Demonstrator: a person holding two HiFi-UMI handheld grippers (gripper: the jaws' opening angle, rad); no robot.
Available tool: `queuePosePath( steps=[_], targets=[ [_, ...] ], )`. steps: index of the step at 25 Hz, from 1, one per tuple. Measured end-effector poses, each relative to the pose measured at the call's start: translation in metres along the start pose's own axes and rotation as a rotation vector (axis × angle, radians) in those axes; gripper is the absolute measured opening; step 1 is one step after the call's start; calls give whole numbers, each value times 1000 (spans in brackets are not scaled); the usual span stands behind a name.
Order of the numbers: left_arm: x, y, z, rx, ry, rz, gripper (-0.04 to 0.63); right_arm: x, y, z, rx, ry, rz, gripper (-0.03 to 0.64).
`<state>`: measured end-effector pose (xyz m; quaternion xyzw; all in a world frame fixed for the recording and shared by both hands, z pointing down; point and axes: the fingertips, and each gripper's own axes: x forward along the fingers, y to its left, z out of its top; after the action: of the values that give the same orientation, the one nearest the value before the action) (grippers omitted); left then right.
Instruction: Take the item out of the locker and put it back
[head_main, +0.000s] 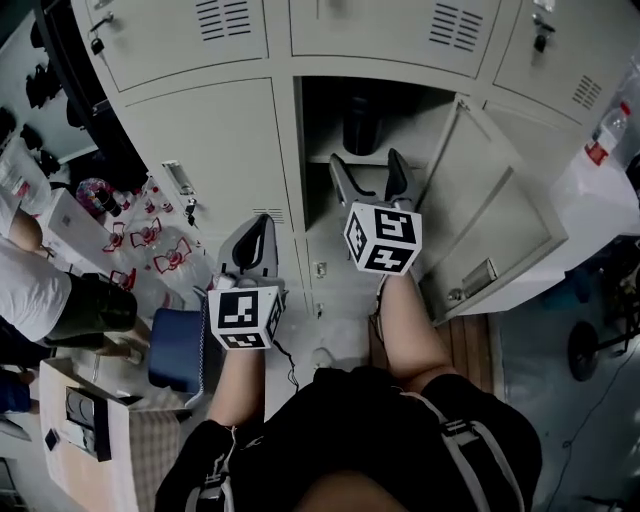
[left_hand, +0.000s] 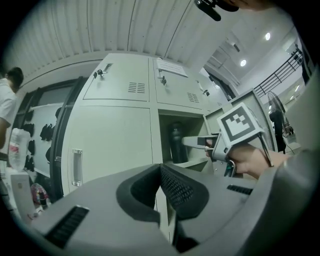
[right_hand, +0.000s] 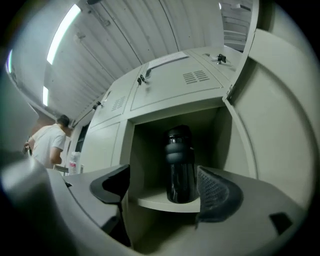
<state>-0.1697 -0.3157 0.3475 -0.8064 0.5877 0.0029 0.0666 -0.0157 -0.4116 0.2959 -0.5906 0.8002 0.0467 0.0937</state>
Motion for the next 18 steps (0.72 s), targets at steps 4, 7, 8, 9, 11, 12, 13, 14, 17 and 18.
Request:
queuePosePath(
  steps=[4, 7, 8, 9, 11, 12, 13, 14, 17, 18],
  targets=[
    [15, 7, -2, -4, 21, -7, 11, 40, -19, -12, -28, 76, -44, 440],
    [27, 15, -2, -4, 31, -4, 11, 63, -29, -13, -30, 119, -60, 447],
    [30, 17, -3, -2, 35, -2, 11, 70, -31, -13, -28, 131, -62, 453],
    [34, 19, -3, 1, 38, -1, 11, 78, -33, -14, -26, 142, -61, 456],
    [39, 23, -2, 7, 42, -2, 11, 91, -36, -14, -21, 166, -53, 459],
    [42, 25, -1, 11, 41, -2, 11, 98, -37, -14, -16, 178, -47, 460],
    [45, 27, 0, 14, 39, -2, 11, 104, -37, -13, -9, 187, -43, 462],
    [48, 30, 2, 18, 35, -1, 11, 110, -38, -11, -1, 192, -41, 462],
    [56, 38, 5, 25, 21, 2, 11, 129, -43, -11, 6, 203, -56, 463],
    [57, 40, 6, 27, 17, 3, 11, 134, -44, -13, 2, 210, -61, 463]
  ],
)
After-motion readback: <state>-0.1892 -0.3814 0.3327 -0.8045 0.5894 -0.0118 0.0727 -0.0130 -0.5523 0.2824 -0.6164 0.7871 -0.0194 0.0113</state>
